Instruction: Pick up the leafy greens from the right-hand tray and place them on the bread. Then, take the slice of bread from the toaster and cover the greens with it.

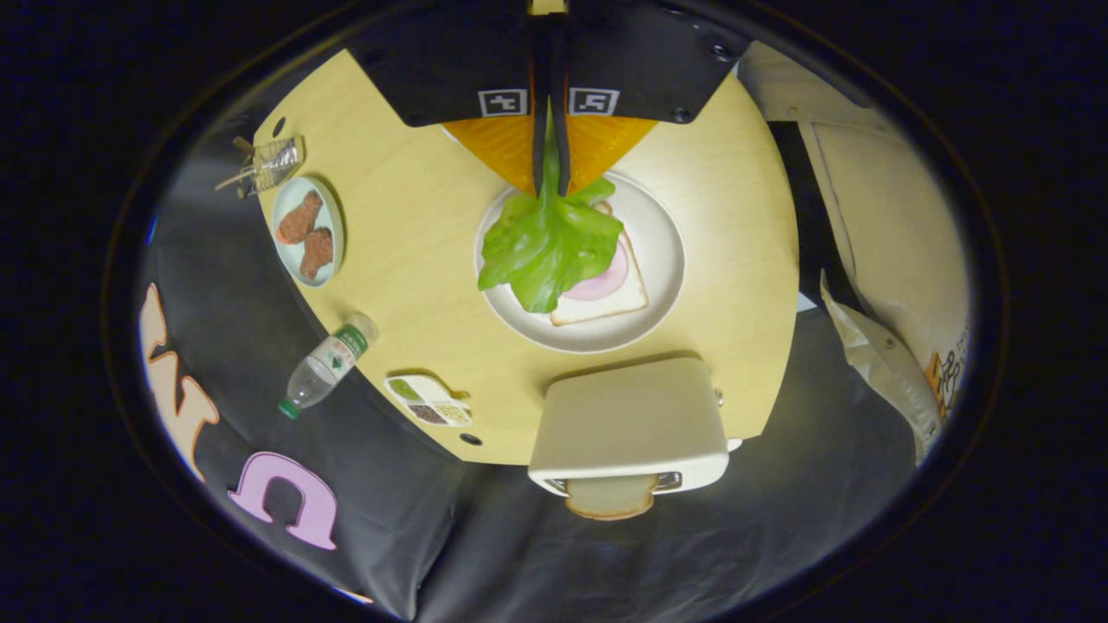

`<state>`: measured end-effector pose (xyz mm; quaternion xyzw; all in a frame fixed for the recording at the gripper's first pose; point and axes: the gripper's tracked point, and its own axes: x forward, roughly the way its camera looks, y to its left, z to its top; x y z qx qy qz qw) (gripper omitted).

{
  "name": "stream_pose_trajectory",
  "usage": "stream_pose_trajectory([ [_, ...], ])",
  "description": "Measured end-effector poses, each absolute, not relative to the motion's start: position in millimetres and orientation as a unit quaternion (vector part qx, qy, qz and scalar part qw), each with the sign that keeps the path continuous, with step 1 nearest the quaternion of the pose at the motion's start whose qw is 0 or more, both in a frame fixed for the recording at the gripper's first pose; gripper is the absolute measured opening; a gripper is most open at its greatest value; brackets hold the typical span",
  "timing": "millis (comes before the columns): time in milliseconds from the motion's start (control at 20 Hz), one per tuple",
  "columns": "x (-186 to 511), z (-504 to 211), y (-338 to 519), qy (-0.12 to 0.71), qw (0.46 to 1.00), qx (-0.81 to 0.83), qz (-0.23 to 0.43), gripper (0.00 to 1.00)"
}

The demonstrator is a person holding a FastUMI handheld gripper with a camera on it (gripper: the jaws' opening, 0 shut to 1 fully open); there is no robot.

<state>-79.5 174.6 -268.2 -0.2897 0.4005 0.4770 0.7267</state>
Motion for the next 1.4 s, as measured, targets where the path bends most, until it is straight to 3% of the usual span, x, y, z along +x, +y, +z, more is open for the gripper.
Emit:
stream_pose_trajectory([
  [850, -89, -300, 258, 0.425, 0.682, -0.277, 0.527, 0.04],
  [1350, -75, -324, 257, 0.449, 0.68, -0.283, 0.506, 0.13],
  [1400, -74, -325, 256, 0.447, 0.681, -0.285, 0.505, 0.23],
])
